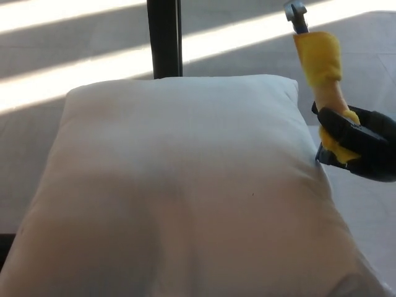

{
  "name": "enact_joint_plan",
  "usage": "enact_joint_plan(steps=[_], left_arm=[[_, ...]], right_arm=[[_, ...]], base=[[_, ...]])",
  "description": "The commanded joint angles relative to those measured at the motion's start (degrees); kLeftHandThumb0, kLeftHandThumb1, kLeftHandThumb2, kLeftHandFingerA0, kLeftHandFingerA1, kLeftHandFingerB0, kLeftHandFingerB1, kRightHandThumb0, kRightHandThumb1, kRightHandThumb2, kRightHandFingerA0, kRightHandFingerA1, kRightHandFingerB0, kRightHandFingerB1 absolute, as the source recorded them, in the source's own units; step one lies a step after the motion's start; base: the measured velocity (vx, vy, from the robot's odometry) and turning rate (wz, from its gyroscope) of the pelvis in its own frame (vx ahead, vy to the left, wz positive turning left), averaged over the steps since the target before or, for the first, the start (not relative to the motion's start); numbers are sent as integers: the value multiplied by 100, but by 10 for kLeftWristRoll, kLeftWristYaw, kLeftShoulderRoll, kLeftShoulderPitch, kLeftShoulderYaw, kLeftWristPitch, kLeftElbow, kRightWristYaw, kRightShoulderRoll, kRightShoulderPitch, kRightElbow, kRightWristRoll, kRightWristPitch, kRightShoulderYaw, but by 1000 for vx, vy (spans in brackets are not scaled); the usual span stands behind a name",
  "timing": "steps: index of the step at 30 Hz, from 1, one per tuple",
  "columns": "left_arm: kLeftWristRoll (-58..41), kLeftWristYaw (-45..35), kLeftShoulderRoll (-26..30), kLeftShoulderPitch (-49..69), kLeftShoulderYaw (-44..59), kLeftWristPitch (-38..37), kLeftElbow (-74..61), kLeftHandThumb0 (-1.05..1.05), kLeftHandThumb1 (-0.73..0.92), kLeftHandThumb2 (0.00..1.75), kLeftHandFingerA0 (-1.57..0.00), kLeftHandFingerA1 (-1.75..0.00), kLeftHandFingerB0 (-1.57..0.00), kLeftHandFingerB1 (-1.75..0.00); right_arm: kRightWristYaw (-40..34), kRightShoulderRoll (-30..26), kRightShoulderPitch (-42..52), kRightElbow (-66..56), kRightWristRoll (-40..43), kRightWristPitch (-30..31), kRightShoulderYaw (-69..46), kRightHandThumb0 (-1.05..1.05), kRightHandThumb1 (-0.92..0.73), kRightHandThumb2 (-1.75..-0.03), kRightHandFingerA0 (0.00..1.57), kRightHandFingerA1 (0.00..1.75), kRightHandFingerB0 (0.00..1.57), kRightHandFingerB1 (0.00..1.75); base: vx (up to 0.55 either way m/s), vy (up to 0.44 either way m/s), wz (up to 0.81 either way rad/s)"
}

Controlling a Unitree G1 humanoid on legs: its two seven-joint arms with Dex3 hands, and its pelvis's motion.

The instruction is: A hammer is kept on the right hand side and a pillow is kept on the left hand side on the desk infront of the robot and the robot uses its right hand to pick up the hammer and makes a downward swinging motion to hit the pillow

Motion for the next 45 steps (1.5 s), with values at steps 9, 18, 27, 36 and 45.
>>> enact_joint_plan(steps=[9, 18, 27, 36, 45], left_arm=[[-6, -2, 8, 4, 6, -5, 1, -76, 80, 64, -64, -62, -66, -50], [-6, -2, 10, 2, 6, -7, 2, -77, 80, 64, -66, -63, -67, -51], [-15, -23, 17, -46, 9, -2, -14, -73, 79, 64, -66, -55, -61, -44], [-24, -83, 4, -81, -5, 6, -95, -74, 82, 65, -63, -54, -55, -44], [-22, -81, -17, -68, -14, 22, -114, -76, 83, 64, -63, -59, -53, -47]], right_arm=[[28, -49, -74, 54, 26, -39, -4, -34, -62, -110, 102, 175, 69, 175], [54, -86, -122, 101, 32, -37, 6, -34, -56, -119, 104, 175, 79, 164], [102, -119, -173, 150, 29, -25, 33, -35, -63, -112, 105, 175, 78, 169], [130, -146, -200, 158, 20, -26, 81, -32, -60, -113, 102, 175, 79, 164], [127, -146, -131, 107, 10, -46, 103, -34, -65, -112, 103, 175, 77, 164]], base=[[0, 0, 0], [0, 0, 0], [0, 0, 0], [0, 0, 0], [0, 0, 0]])
